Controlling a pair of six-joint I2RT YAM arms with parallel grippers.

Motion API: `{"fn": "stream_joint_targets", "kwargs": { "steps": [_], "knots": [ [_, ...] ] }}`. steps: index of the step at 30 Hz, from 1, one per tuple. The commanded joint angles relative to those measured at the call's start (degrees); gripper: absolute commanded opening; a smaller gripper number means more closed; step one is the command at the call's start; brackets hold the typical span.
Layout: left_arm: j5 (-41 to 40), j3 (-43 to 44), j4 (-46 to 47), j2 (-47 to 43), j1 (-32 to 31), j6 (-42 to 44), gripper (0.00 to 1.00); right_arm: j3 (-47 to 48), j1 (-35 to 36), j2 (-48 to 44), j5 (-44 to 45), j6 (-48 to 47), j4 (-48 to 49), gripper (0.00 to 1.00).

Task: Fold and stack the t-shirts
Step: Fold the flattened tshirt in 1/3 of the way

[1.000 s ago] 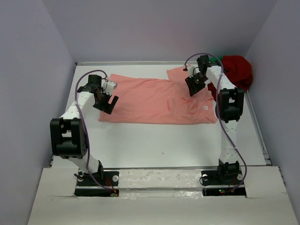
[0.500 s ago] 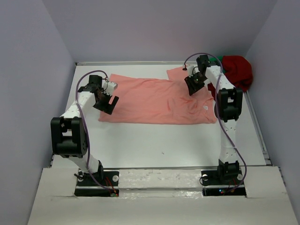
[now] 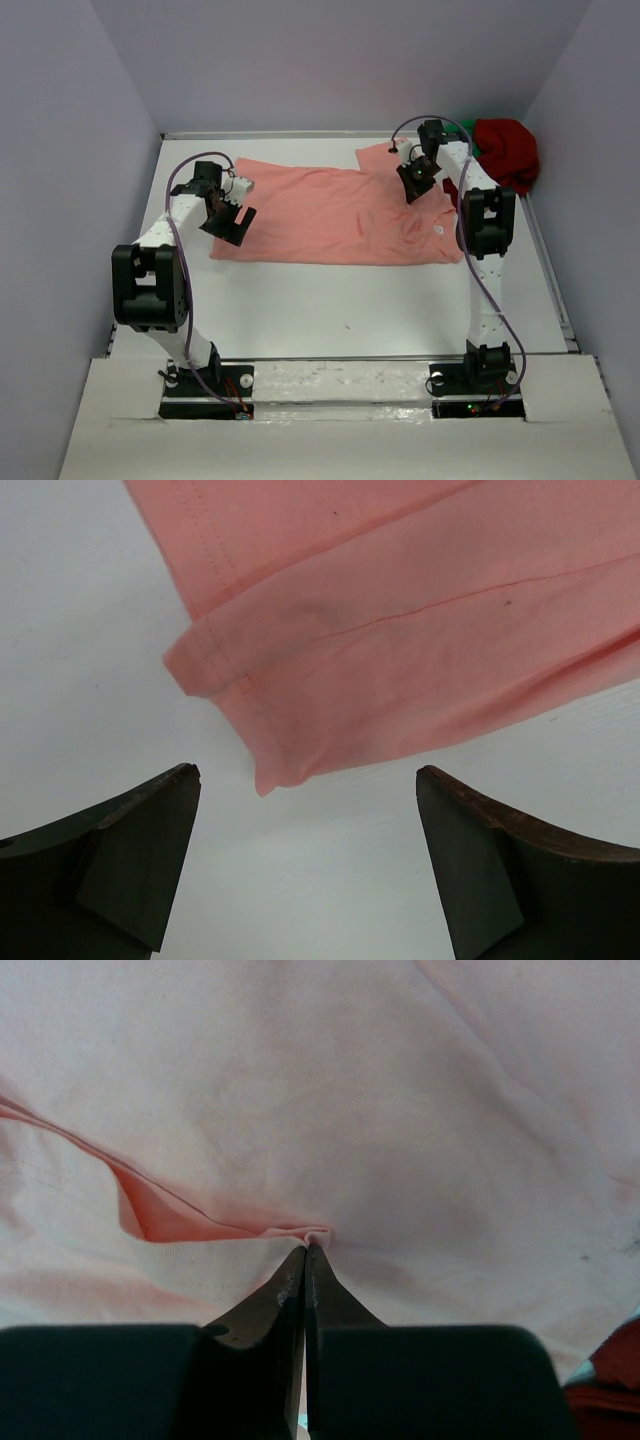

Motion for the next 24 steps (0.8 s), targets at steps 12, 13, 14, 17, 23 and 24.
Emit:
{"fn": "stream_joint_targets", "kwargs": {
  "steps": [12, 13, 14, 17, 23, 24],
  "knots": [
    [-0.48, 1.64, -0.95, -0.99, -0.47, 0.19, 0.99, 2.0, 0.38, -3.55, 1.39, -0.46, 1.16, 0.0],
    [-0.56, 1.9, -0.95, -0.99, -0.38, 0.11, 0.99, 2.0, 0.38, -3.82, 1.74, -0.46, 1.42, 0.0],
    [-0.57, 2.08, -0.95, -0.99, -0.38, 0.19, 0.99, 2.17, 0.38, -4.08, 1.91, -0.37, 1.6, 0.0],
    [-0.57, 2.61, -1.13, -0.99, -0.47, 0.2, 0.99, 2.53, 0.38, -5.4, 2.44, -0.28, 2.83, 0.0],
    [-0.3, 2.87, -1.13, -0.72, -0.38, 0.11, 0.99, 4.1, 0.38, -6.8, 1.74, 0.07, 3.97, 0.0],
    [-0.3, 2.87, -1.13, -0.63, -0.47, 0.19, 0.99, 4.28, 0.38, -6.81, 1.65, -0.02, 3.97, 0.0]
  ]
}}
